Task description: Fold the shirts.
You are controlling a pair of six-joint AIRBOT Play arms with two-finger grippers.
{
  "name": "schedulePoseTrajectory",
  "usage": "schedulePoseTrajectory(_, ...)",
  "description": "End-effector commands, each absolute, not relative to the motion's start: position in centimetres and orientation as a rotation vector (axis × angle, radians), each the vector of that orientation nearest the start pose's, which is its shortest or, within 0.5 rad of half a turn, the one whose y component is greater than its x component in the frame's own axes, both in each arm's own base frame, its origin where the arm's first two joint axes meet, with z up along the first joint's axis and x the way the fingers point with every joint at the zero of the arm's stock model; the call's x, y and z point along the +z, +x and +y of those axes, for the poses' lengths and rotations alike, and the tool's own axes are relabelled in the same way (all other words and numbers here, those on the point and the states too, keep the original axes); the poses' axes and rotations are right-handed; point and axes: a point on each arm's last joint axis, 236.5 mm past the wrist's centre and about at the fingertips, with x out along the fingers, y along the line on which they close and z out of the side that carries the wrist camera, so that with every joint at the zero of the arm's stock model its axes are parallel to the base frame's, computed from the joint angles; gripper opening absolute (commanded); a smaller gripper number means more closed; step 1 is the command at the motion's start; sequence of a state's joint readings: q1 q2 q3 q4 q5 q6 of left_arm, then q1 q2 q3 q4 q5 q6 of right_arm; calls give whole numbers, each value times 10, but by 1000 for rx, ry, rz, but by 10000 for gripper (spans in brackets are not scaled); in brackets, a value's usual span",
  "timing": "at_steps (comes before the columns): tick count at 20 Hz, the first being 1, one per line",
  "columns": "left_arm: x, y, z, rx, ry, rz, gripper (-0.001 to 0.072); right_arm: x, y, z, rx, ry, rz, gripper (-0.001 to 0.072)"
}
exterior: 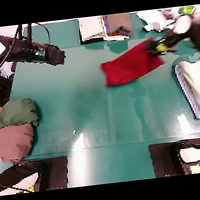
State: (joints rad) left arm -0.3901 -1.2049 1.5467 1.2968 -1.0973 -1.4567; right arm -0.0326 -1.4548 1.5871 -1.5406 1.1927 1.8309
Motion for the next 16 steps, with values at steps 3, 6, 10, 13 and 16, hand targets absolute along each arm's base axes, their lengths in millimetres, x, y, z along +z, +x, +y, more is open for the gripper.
schedulePoseTrajectory(3, 215, 388, -236, -626, 28, 746, 25, 124, 434, -181, -474, 435, 925, 19)
schedulePoseTrajectory(6, 216, 387, -239, -624, -6, 756, 26, 124, 427, -219, -496, 555, 865, 19)
schedulePoseTrajectory(10, 216, 387, -239, -625, -9, 759, 26, 134, 425, -243, -516, 636, 785, 18)
schedulePoseTrajectory(13, 216, 386, -239, -619, -26, 765, 26, 167, 429, -246, -504, 605, 731, 19)
schedulePoseTrajectory(16, 215, 386, -239, -620, -26, 768, 26, 219, 430, -239, -470, 539, 677, 18)
